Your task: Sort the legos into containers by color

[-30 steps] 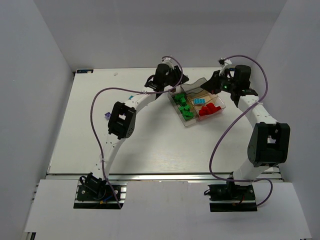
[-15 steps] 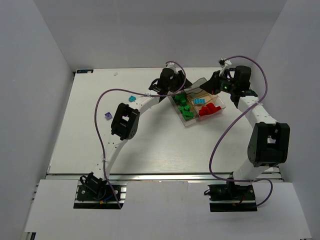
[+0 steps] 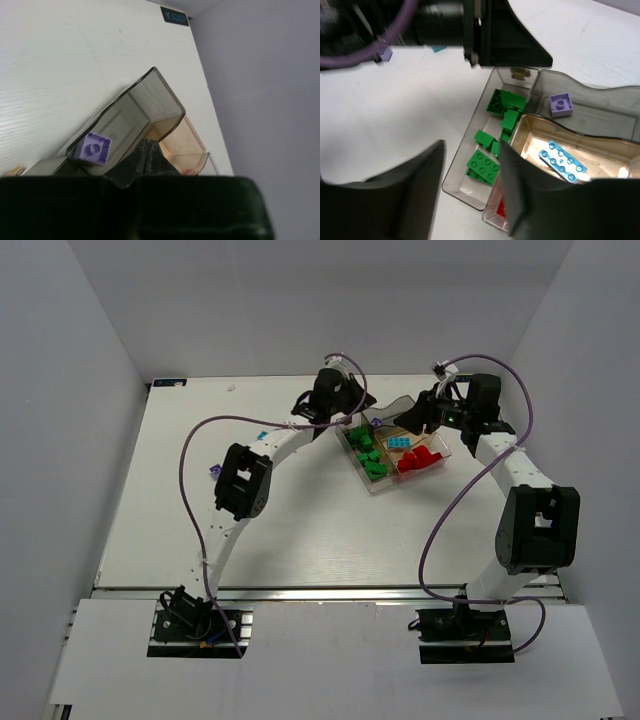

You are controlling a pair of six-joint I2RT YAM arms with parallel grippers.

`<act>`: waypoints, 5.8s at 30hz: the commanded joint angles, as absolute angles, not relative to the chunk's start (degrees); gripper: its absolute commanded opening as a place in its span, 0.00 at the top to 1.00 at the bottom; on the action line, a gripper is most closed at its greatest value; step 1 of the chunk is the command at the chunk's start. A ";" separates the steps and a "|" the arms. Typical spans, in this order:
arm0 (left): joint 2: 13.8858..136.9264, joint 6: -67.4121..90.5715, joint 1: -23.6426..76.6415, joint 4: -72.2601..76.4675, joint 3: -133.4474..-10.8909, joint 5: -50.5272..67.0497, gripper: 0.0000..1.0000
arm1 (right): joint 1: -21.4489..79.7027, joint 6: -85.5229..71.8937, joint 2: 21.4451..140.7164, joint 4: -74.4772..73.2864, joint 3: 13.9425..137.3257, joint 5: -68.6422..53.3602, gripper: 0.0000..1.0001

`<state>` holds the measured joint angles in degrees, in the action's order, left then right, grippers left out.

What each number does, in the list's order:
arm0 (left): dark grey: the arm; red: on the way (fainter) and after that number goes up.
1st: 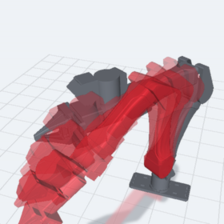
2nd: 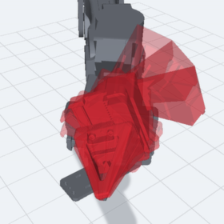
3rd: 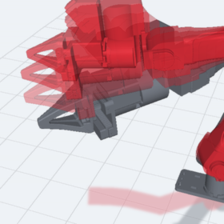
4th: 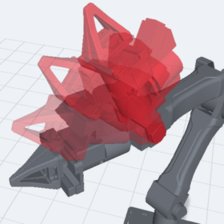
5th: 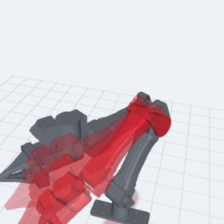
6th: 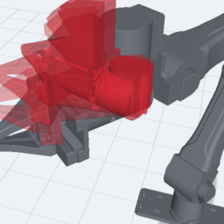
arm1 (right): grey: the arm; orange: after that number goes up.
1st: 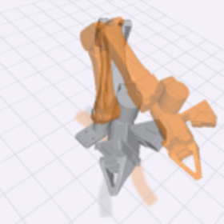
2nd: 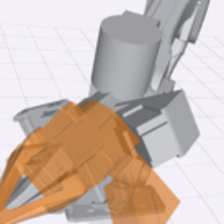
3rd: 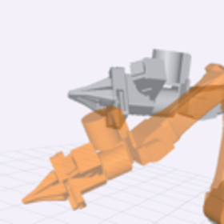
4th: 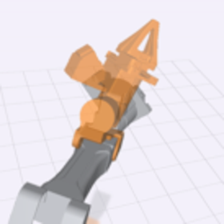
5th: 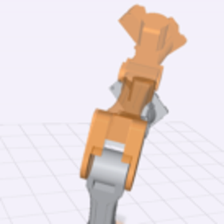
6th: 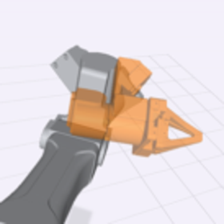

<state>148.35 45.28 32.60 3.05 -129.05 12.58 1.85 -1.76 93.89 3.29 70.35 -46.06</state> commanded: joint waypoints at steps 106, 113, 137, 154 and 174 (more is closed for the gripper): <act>42.89 44.47 8.53 -55.82 -56.43 -8.35 0.20 | 42.45 10.55 146.26 9.04 122.97 -11.68 0.24; 48.77 42.10 8.53 -46.94 -51.95 -7.82 0.20 | 40.96 10.28 136.24 10.81 116.73 -18.45 0.16; 100.53 31.73 3.34 -32.35 -77.50 -1.61 0.20 | 28.22 10.99 111.01 -21.53 108.37 -40.60 0.82; 136.31 36.04 8.17 -46.22 -123.74 8.97 0.10 | 19.87 9.32 103.10 -20.39 99.06 -43.15 0.43; 140.97 34.46 12.66 -54.05 -125.33 1.59 0.20 | 15.91 5.10 102.66 -18.11 96.24 -45.26 0.42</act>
<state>139.63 36.12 11.92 -52.01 -123.37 4.21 16.53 6.09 105.93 -20.21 96.84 -43.81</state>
